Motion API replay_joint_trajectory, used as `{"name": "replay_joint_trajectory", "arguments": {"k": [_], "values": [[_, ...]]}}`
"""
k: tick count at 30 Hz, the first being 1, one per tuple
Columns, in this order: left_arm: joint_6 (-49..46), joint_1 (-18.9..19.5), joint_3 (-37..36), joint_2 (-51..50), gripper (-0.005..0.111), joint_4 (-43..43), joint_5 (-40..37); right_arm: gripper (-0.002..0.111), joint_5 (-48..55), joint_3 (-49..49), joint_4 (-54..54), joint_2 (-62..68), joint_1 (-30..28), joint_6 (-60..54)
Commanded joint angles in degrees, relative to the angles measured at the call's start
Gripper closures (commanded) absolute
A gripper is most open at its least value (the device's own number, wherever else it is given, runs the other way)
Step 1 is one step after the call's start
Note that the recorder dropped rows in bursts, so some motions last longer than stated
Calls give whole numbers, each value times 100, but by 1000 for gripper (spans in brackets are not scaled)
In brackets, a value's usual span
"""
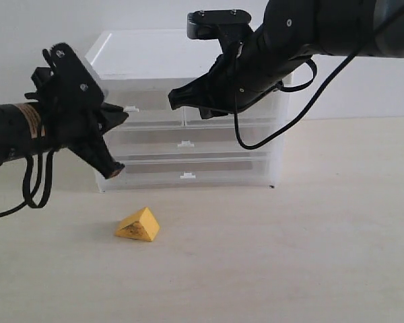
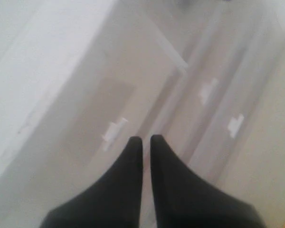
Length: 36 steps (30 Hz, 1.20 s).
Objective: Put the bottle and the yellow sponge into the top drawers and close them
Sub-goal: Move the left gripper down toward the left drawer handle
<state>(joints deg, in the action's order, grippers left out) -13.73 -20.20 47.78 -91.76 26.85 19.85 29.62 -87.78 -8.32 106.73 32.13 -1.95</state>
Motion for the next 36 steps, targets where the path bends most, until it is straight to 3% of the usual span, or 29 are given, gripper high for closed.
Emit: {"name": "replay_joint_trajectory", "arguments": {"k": [1, 2, 4, 6, 10, 13, 15, 19, 23, 36], "values": [[1833, -33, -19, 55, 103, -518, 187, 108, -7, -34, -11, -24, -18, -53], [2152, -33, -42, 55, 103, -481, 158, 108, -7, -34, -11, -24, -18, -53], [3246, -33, -292, 42, 103, -403, 804, 108, -7, -34, -11, -24, -18, -53], [4824, -33, -701, 42, 103, -360, 1916, 108, 34, -34, -11, -24, -18, -53], [5788, -33, -1301, 42, 103, -1491, 3096, 108, -9, -34, -52, -24, -18, -53], [6882, 85, -1478, -44, 103, -1570, 3535, 108, -33, -34, -320, -24, -18, -106], [8179, 311, -1515, -438, 103, -1384, 4193, 108, -7, -34, -334, -24, -18, -165], [9798, 592, -1486, -1524, 103, -994, 5011, 108, 37, -34, -334, -24, -18, -232], [9985, 592, -1097, -2003, 103, -1158, 5011, 108, 75, -34, -350, -24, -18, -355], [10166, 570, -587, -2003, 103, -1413, 5011, 108, -2, -34, -445, -24, -18, -548]]}}
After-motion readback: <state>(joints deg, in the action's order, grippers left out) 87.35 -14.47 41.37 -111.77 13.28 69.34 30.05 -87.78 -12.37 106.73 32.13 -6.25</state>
